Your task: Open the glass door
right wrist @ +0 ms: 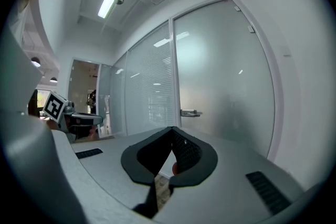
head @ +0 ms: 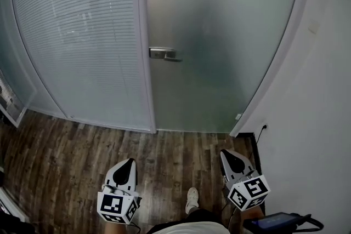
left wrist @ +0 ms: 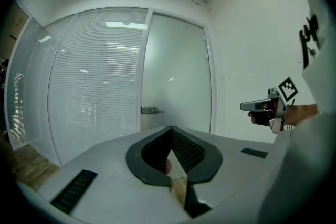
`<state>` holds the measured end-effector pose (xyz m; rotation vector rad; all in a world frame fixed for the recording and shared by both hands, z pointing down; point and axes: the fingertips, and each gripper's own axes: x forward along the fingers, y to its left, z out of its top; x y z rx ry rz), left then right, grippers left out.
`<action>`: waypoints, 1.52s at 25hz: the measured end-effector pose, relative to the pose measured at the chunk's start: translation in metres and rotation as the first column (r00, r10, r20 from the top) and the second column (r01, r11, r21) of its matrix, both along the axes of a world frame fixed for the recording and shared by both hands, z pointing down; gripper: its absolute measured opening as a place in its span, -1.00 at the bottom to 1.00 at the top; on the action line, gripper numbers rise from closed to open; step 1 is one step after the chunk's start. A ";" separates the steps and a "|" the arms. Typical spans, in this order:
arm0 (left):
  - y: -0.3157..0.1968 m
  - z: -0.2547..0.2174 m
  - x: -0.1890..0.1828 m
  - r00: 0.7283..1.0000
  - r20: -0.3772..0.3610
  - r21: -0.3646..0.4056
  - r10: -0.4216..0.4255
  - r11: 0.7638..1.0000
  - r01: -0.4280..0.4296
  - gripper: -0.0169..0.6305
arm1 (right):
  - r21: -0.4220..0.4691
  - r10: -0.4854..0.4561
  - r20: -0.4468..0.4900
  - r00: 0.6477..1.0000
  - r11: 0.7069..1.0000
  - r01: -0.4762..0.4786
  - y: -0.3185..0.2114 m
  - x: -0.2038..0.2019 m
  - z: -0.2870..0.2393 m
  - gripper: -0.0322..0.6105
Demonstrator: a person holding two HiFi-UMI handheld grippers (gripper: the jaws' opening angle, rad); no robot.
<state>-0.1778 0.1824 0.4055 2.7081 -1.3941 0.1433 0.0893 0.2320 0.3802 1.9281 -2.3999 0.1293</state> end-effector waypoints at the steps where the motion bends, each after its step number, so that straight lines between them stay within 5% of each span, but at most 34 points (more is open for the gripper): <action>1: -0.010 -0.002 0.008 1.000 0.003 0.003 -0.002 1.000 0.002 -0.95 | 0.001 -0.005 0.003 1.000 1.000 0.005 -0.011 0.007 0.000 -0.89; 16: -0.132 -0.037 0.135 0.999 0.029 0.019 -0.033 0.999 0.032 -0.95 | 0.017 -0.091 0.057 0.994 0.996 0.091 -0.169 0.126 -0.009 -0.89; 30: -0.240 -0.031 0.166 1.000 0.020 -0.045 -0.003 0.999 0.004 -0.95 | -0.048 -0.088 0.054 0.995 0.995 0.091 -0.268 0.149 -0.005 -0.89; 38: -0.356 -0.028 0.142 0.999 -0.007 -0.051 0.051 0.997 -0.051 -0.95 | -0.069 -0.066 0.004 0.998 0.995 0.067 -0.369 0.114 -0.013 -0.89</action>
